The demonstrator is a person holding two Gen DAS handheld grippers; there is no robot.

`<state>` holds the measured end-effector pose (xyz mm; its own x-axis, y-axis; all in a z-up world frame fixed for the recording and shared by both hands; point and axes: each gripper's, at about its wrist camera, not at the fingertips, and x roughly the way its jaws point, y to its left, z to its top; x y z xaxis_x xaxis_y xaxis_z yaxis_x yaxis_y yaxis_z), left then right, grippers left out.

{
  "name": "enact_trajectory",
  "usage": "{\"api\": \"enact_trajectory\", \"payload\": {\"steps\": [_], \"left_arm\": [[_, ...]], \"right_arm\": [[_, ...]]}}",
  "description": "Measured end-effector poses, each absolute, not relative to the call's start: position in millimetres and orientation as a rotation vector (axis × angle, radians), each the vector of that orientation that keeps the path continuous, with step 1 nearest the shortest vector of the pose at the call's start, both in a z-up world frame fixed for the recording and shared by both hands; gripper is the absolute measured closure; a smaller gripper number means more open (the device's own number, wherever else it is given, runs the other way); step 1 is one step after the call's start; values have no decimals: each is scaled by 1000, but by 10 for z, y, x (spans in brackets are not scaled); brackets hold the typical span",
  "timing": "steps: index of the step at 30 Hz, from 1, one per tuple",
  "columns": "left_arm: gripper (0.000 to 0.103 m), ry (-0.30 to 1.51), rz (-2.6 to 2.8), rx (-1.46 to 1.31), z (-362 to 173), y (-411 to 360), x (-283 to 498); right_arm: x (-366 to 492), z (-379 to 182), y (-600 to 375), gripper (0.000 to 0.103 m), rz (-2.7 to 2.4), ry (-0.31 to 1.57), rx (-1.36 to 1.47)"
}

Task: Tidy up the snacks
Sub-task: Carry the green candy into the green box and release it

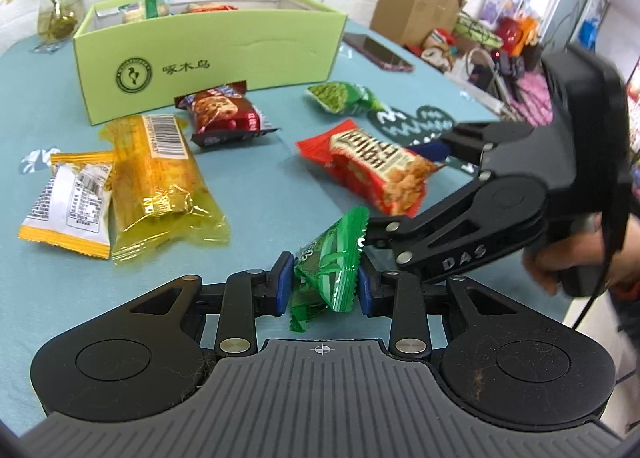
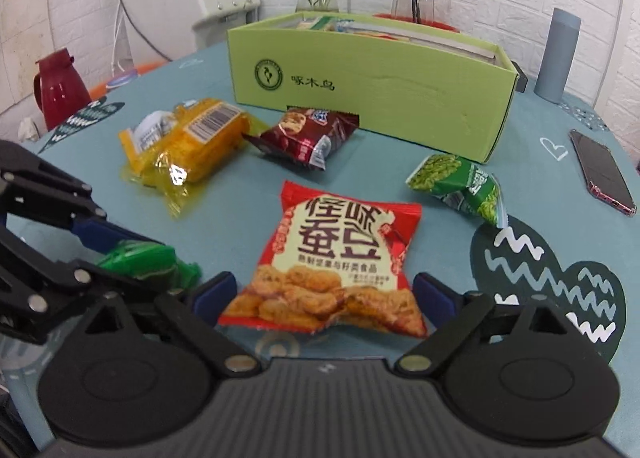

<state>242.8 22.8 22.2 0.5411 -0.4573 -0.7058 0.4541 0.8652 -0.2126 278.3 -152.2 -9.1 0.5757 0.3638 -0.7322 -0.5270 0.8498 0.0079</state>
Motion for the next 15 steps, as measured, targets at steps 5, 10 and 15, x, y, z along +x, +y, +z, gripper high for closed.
{"api": "enact_trajectory", "payload": {"steps": [5, 10, 15], "left_arm": [[88, 843, -562, 2, 171, 249, 2436], [85, 844, -595, -6, 167, 284, 2454], [97, 832, -605, 2, 160, 304, 2442]], "right_arm": [[2890, -61, -1475, 1, 540, 888, -238], [3124, 12, -1376, 1, 585, 1028, -308], [3079, 16, -1337, 7, 649, 1006, -345]]}}
